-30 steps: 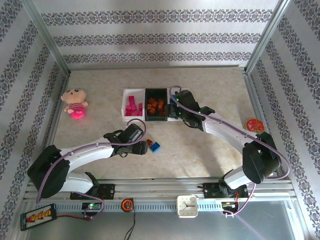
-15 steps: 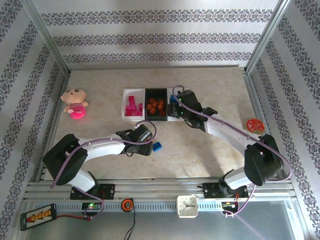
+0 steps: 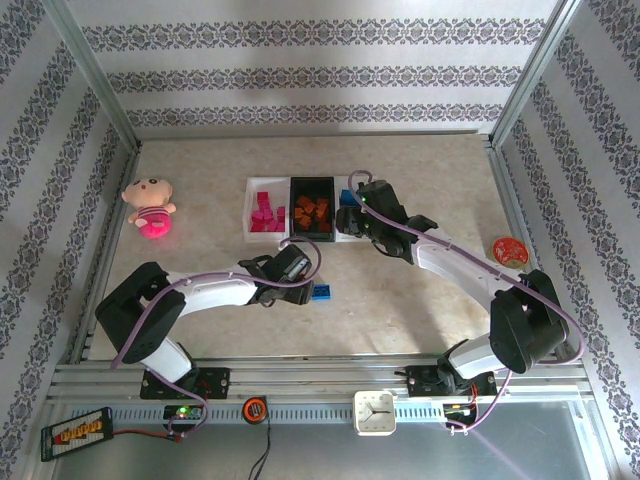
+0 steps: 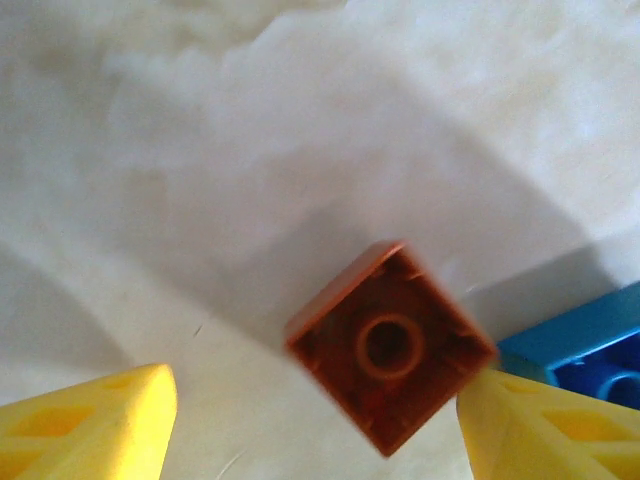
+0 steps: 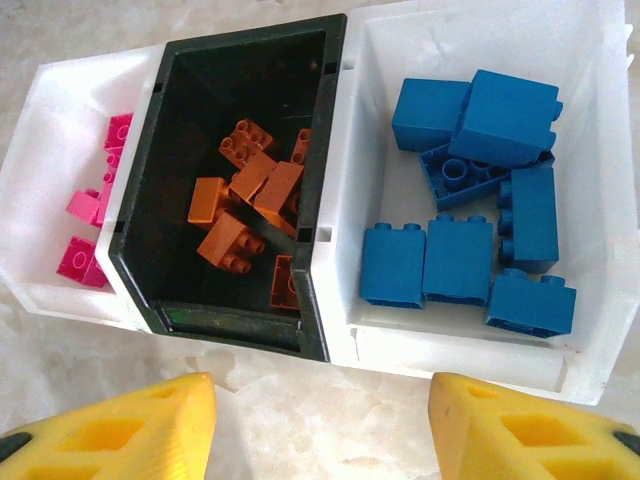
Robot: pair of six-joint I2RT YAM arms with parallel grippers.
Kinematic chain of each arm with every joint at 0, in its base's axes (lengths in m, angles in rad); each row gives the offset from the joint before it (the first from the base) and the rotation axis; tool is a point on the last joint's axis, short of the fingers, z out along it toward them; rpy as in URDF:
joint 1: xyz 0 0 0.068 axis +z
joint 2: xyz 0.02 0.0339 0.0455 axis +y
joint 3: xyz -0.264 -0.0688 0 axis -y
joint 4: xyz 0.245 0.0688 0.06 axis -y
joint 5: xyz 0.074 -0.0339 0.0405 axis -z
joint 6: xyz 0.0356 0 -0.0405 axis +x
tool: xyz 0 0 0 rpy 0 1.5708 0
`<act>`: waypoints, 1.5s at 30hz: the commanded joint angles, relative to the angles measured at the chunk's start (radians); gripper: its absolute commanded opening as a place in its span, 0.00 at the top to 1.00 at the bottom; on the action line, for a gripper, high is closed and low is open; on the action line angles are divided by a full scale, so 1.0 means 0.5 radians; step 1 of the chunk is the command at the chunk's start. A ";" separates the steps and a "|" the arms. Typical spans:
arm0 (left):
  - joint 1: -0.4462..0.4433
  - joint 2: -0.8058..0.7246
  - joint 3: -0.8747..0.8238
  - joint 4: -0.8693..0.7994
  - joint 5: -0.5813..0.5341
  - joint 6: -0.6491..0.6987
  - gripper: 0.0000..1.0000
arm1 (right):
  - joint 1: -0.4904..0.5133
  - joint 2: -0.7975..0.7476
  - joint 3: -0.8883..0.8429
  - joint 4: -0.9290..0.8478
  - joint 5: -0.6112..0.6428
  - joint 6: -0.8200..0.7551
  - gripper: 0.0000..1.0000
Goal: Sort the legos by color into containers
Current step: Pick up the lego from the middle-left of the table, then place the lego in the container.
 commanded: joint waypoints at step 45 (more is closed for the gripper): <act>0.520 0.867 1.730 -0.506 -0.019 0.228 0.64 | 0.035 -0.656 -0.686 -0.060 -0.219 0.009 0.40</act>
